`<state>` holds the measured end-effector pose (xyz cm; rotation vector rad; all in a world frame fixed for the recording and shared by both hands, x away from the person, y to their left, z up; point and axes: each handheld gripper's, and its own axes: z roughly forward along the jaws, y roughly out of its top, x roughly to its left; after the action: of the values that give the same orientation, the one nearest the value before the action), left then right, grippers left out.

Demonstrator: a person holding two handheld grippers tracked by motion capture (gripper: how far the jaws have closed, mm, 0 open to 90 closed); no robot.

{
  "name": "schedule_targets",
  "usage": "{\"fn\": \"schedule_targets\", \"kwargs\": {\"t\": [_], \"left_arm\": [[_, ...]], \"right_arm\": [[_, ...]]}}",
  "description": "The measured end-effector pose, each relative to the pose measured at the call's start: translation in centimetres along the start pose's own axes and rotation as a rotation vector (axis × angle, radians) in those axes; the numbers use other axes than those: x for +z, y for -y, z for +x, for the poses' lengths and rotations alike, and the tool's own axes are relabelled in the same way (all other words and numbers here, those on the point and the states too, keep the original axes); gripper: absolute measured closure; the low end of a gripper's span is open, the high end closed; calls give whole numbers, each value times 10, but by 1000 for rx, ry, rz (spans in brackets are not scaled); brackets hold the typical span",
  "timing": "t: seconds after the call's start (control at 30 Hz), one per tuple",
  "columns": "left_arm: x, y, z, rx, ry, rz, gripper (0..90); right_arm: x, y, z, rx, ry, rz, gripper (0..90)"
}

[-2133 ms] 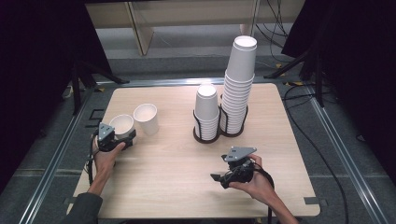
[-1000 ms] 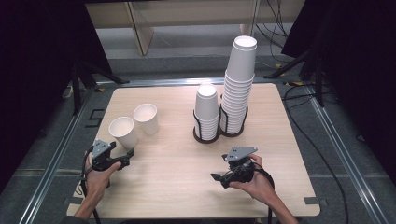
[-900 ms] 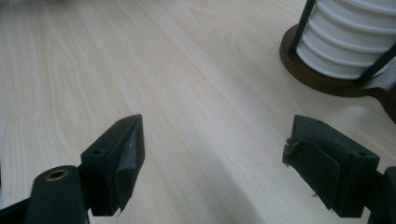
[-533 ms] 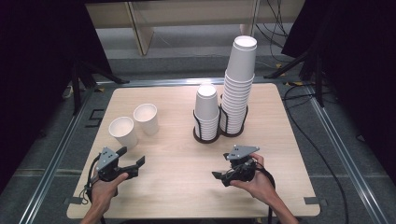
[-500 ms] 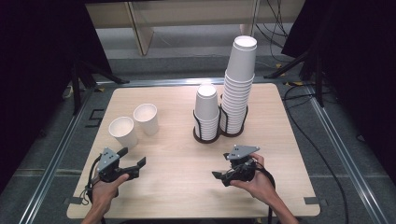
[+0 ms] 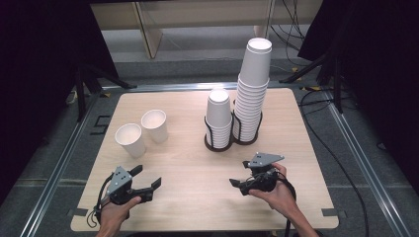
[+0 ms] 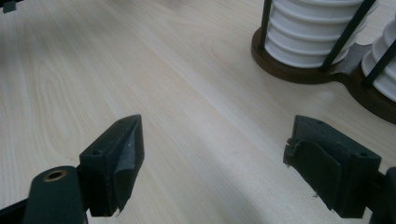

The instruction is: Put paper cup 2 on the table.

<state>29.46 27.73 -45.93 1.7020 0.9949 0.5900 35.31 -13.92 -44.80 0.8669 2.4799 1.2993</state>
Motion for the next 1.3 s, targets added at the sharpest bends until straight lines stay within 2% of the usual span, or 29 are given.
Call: {"fn": "schedule_targets", "kwargs": {"t": [0.07,0.1,0.17,0.23,0.33,0.43,0.53,0.57,0.6,0.7,0.77,0.87,0.93,0.97,1.07,1.13,1.3], "left_arm": [[-4,1,-2,-1,-5,9,141],[-4,2,-3,1,6,1,141],[-7,3,-6,0,4,21,141],[-7,6,-9,8,29,16,141],[-8,9,-15,16,44,39,141],[-9,12,-20,22,67,48,141],[-11,14,-25,27,89,54,141],[-11,14,-26,29,103,40,141],[-12,14,-28,33,101,48,141],[-12,14,-31,39,116,43,141],[-12,15,-33,46,129,42,141],[-12,15,-37,46,137,63,141],[-10,17,-39,35,153,44,141],[-11,17,-40,38,153,53,140],[-12,17,-43,29,152,59,141],[-14,17,-44,40,148,71,141],[-13,18,-47,46,157,68,141]], "right_arm": [[-2,1,1,8,-5,0,191],[-2,2,1,2,3,-3,191],[-3,4,2,16,-2,-1,190],[-4,7,2,5,3,1,189],[-7,11,3,28,-20,-4,189],[-13,13,6,18,5,-12,189],[-17,16,10,38,-6,-18,189],[-19,18,11,33,5,-22,189],[-20,19,13,41,-2,-19,189],[-24,24,17,24,13,-22,188],[-27,26,21,34,7,-23,186],[-31,30,27,1,17,8,165],[-33,34,31,-3,20,27,165],[-33,36,32,-8,12,30,164],[-37,42,33,0,29,44,161],[-39,45,33,16,32,45,161],[-43,50,32,22,37,45,161]]}}
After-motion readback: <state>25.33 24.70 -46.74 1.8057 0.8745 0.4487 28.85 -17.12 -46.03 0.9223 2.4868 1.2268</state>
